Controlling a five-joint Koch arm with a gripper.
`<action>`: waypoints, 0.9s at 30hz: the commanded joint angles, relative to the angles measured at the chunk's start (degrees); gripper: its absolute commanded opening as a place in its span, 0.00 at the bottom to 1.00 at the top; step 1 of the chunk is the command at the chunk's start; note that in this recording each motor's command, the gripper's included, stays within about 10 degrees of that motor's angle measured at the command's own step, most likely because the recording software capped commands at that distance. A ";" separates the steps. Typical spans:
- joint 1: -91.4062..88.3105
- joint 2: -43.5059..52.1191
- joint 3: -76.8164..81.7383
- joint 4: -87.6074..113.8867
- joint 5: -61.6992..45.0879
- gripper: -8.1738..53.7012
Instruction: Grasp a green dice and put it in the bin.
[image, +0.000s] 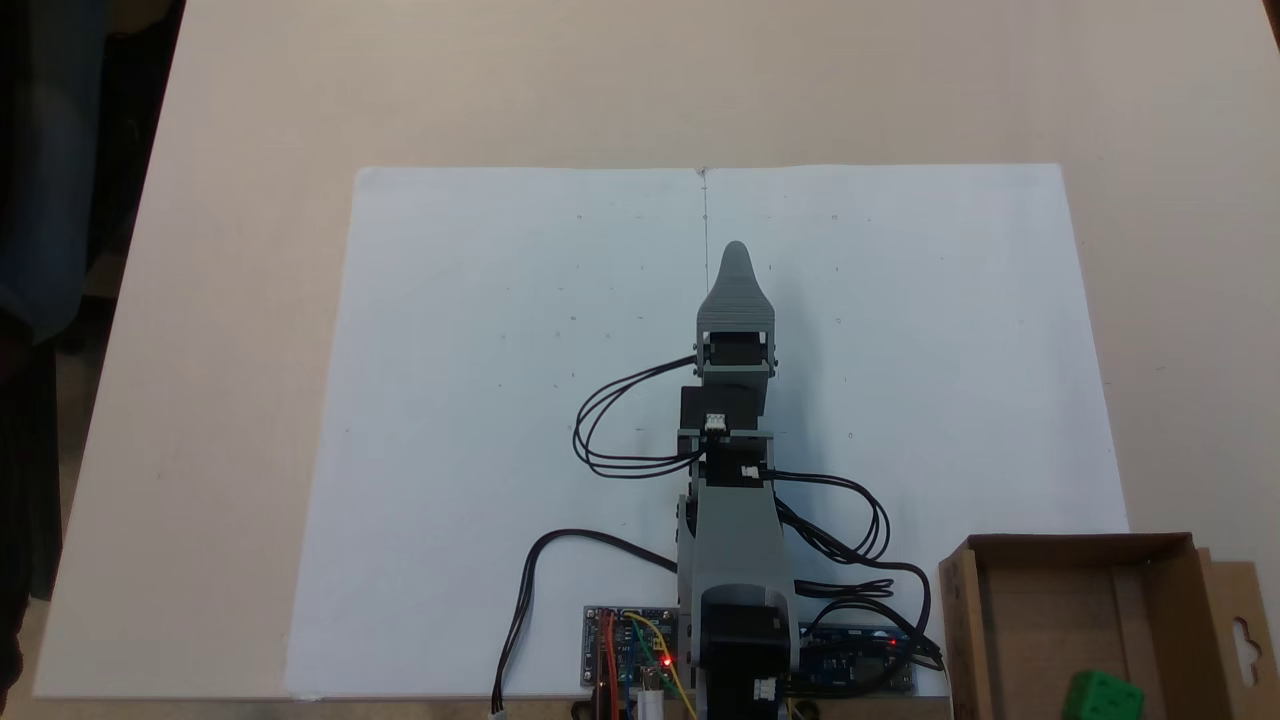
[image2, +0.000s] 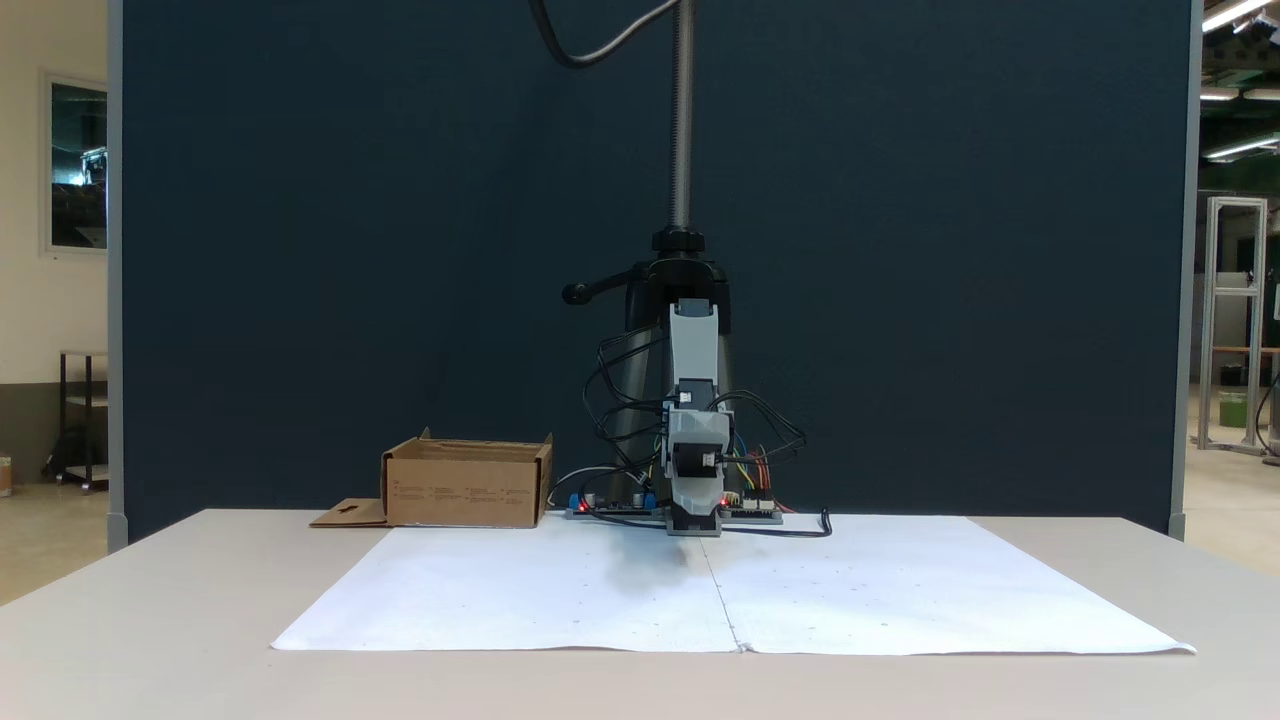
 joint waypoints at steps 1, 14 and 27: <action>0.26 6.50 3.96 -9.74 -2.37 0.84; -0.09 6.33 3.96 -22.66 -2.46 0.84; -0.09 6.33 3.96 -33.20 -2.46 0.84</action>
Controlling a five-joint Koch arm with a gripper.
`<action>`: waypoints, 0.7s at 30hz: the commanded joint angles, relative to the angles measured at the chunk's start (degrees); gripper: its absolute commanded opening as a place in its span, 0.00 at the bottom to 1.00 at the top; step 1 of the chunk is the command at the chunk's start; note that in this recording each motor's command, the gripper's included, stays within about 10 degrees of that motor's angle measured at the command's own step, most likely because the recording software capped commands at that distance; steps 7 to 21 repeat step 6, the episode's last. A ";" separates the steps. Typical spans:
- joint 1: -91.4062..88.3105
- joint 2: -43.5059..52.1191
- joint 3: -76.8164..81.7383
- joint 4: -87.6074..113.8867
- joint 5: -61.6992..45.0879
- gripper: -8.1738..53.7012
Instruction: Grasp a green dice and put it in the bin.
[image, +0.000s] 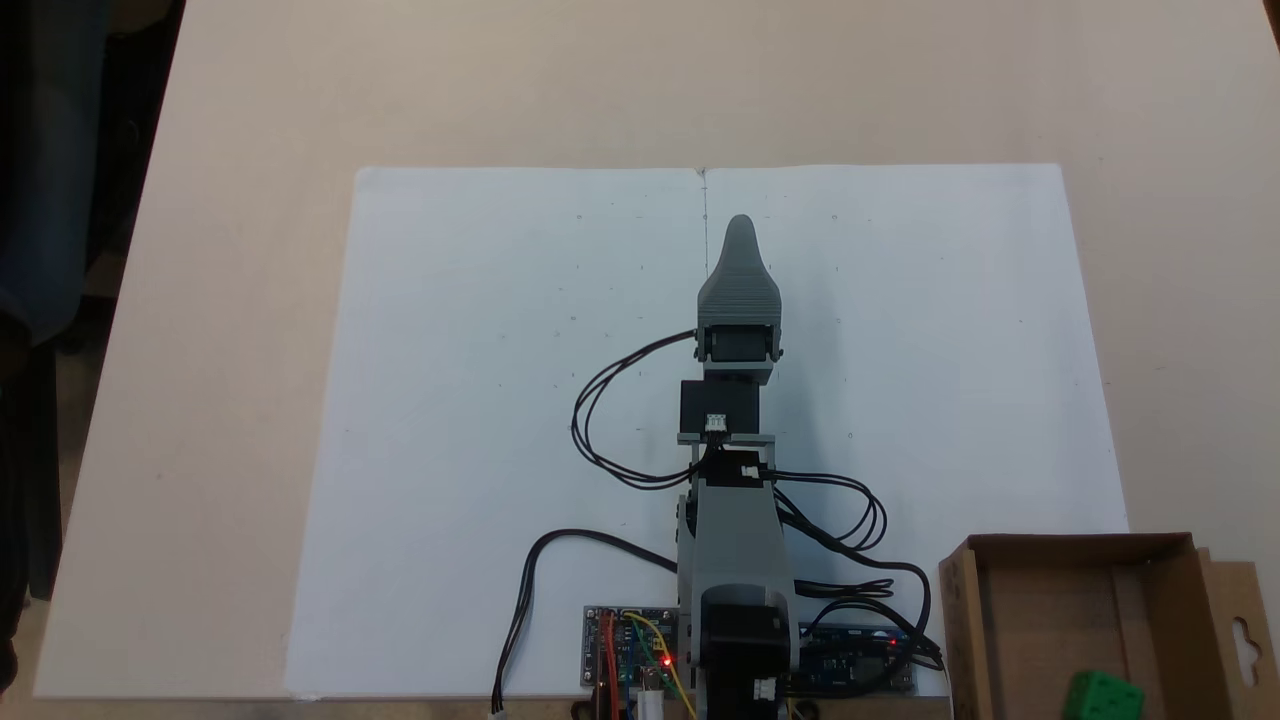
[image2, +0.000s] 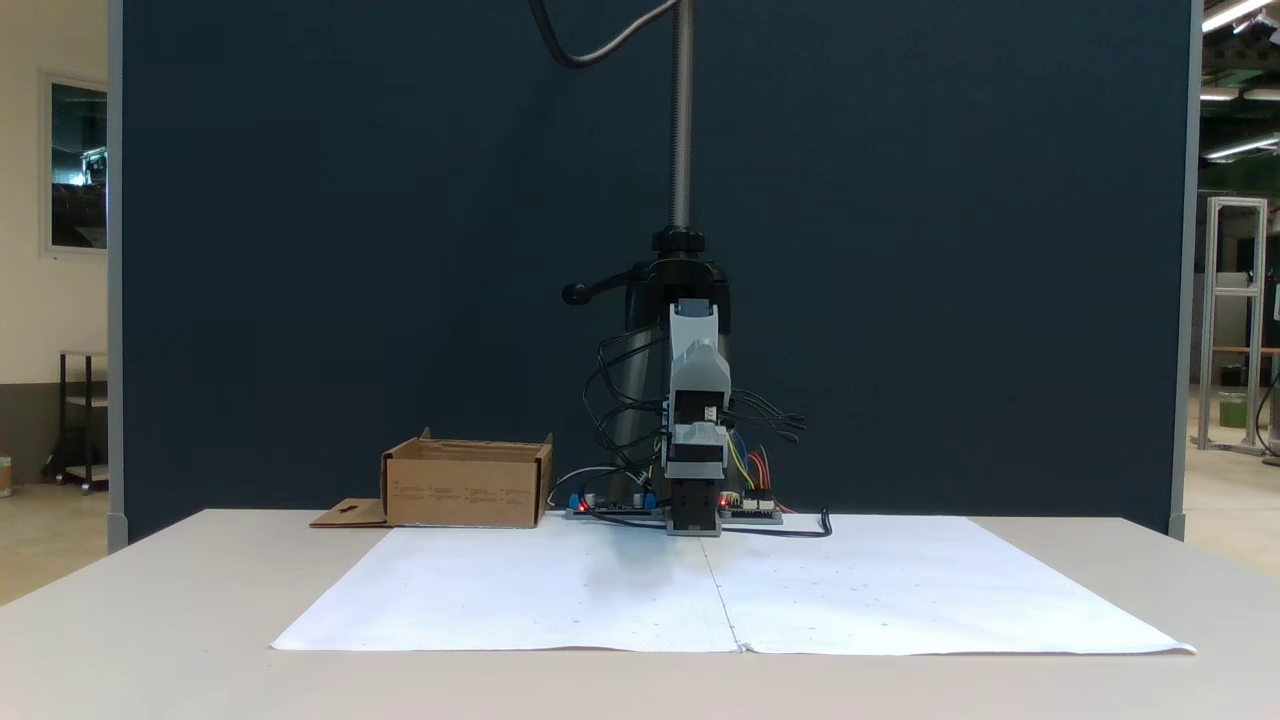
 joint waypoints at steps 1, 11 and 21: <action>-0.09 6.33 3.87 -9.91 -2.46 0.84; -0.18 6.33 3.87 -10.55 -2.46 0.84; -0.18 6.33 3.87 -10.55 -2.46 0.84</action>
